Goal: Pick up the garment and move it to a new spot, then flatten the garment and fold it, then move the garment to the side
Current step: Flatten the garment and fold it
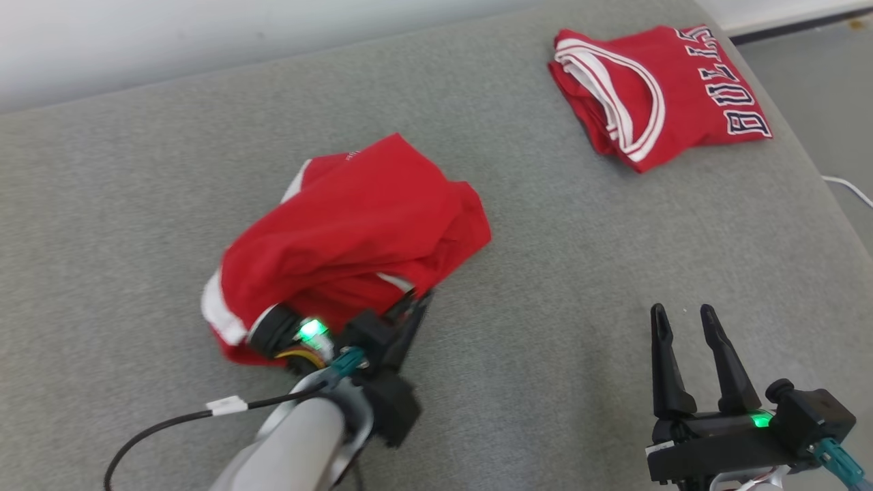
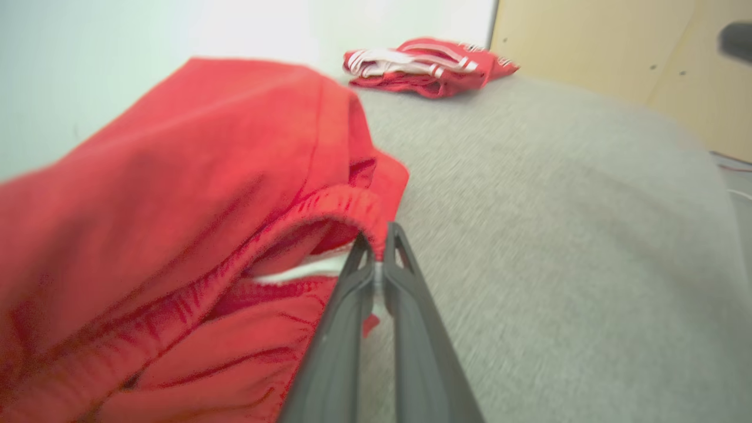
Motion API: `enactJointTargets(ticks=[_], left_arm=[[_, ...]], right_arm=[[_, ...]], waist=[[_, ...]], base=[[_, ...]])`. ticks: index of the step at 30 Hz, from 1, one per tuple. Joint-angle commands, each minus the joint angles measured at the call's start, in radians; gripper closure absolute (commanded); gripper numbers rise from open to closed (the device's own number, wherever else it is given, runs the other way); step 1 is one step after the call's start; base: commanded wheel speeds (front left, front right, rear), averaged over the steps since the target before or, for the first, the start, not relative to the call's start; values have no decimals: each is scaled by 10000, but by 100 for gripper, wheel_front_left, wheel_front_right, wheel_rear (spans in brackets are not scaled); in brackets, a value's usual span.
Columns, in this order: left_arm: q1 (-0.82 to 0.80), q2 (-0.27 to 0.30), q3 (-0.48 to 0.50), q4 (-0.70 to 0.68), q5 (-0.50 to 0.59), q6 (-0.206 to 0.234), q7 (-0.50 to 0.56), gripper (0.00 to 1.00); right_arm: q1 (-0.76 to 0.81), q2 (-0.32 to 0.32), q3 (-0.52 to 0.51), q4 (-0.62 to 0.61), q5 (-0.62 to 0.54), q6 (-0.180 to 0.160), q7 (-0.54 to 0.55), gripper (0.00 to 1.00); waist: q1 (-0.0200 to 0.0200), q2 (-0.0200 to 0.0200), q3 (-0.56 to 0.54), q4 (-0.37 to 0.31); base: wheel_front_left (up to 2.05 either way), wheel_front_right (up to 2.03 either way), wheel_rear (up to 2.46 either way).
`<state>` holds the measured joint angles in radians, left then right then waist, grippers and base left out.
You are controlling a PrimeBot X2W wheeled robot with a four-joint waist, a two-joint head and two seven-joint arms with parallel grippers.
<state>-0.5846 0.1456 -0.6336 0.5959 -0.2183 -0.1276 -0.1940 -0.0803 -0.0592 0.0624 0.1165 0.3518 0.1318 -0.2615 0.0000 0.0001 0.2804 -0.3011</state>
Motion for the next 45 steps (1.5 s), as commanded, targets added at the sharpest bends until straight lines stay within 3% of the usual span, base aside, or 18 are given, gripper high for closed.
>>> enactJointTargets(ticks=[1, 7, 11, 16, 22, 31, 36, 41, 42, 43, 45], left_arm=[[-184, -184, -72, -291, -63, 8, -117, 100], [-457, -475, -238, -1419, -118, 68, -235, 100], [-289, -488, -219, -2621, -247, 299, 6, 100], [321, -110, -55, -3699, -425, 603, 322, 100], [1712, 763, 390, -4483, -826, 989, 521, 100], [3902, 1537, 1007, -4271, -1606, 1472, 68, 100], [4760, 1442, 1372, -3725, -2113, 1675, -353, 100], [4960, 1291, 1351, -3077, -2220, 1487, -553, 100], [4897, 1249, 1382, -3045, -2184, 1478, -586, 69], [4819, 1198, 1433, -3061, -2145, 1496, -635, 2], [4734, 1126, 1599, -3228, -2036, 1526, -688, 0]], right_arm=[[110, -32, -72, -20, -79, -27, -43, 0], [240, -200, -183, -4, -152, -27, -43, 0], [422, -377, -380, -39, -163, -27, -43, 0], [579, -537, -527, -70, -180, -28, -44, 0], [628, -695, -457, -98, -216, -28, -44, 0], [628, -914, -381, -136, -157, -28, 88, 0], [712, -959, -449, -176, -187, -28, 165, 0], [770, -966, -526, -228, -216, -28, 200, 0], [762, -961, -528, -226, -219, -28, 204, 0], [749, -953, -528, -216, -223, -28, 211, 0], [744, -915, -530, -199, -238, -28, 206, 0]], waist=[[0, -1, -307, 386], [0, -1, -699, 1043], [0, -1, -1019, 1835], [0, -1, -1243, 2713], [0, -1, -1360, 3509], [0, -1, -1351, 3737], [0, -1, -1309, 3644], [0, -1, -1258, 3645], [0, -1, -1265, 3651], [0, -1, -1282, 3658], [0, -1, -1356, 3674]], base=[[0, 0, 0], [0, 0, 0], [0, 0, 0], [0, 0, 0], [0, 0, 0], [0, 0, 0], [0, 0, 0], [0, 0, 0], [0, 0, 0], [0, 0, 0], [0, 0, 0]])
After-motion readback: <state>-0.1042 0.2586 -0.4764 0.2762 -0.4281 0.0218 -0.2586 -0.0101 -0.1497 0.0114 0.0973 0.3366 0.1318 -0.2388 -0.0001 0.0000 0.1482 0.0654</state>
